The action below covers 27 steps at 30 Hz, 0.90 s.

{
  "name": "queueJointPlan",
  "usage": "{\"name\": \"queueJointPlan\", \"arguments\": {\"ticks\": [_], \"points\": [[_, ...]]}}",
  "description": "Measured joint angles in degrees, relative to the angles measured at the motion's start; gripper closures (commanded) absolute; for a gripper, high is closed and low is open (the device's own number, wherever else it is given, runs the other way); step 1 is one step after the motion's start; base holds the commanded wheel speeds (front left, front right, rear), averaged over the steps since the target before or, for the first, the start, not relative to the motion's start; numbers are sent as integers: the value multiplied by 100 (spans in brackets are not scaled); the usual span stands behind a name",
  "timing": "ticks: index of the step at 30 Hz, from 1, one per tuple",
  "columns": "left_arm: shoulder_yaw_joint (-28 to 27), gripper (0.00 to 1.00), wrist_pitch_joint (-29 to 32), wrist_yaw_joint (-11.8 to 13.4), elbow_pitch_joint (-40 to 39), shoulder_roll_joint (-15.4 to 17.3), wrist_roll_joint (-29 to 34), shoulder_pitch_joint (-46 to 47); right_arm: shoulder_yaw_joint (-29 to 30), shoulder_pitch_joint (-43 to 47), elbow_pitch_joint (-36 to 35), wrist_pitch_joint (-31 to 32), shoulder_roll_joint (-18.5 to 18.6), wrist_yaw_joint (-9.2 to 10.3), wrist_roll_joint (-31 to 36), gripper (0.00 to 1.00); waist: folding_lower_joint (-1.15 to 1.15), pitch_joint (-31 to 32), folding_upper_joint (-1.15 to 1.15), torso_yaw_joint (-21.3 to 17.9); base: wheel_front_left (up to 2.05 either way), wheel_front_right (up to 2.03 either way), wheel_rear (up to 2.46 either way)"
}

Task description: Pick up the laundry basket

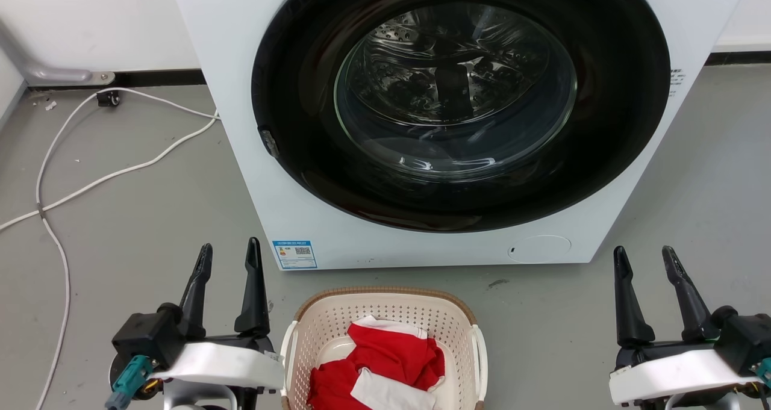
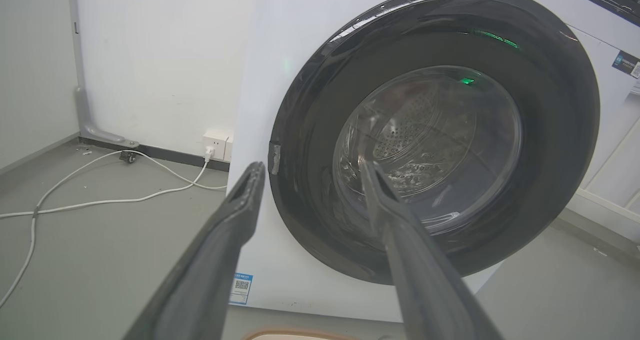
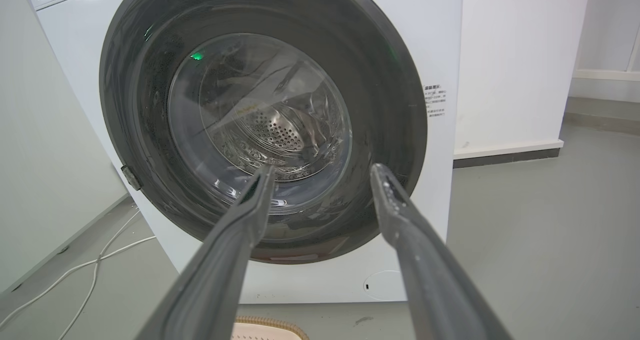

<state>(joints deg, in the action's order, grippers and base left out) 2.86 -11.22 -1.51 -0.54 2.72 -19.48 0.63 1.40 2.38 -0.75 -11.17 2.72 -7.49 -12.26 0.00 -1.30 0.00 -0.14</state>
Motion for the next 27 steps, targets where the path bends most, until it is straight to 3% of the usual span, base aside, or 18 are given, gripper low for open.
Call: {"name": "queueJointPlan", "arguments": {"ticks": [27], "points": [[77,0,-310,100,-163,4,1230,-102,-30,115,-196,-301,2,-1,1244,0,0,-44,0,-9,0,0,0]]}}
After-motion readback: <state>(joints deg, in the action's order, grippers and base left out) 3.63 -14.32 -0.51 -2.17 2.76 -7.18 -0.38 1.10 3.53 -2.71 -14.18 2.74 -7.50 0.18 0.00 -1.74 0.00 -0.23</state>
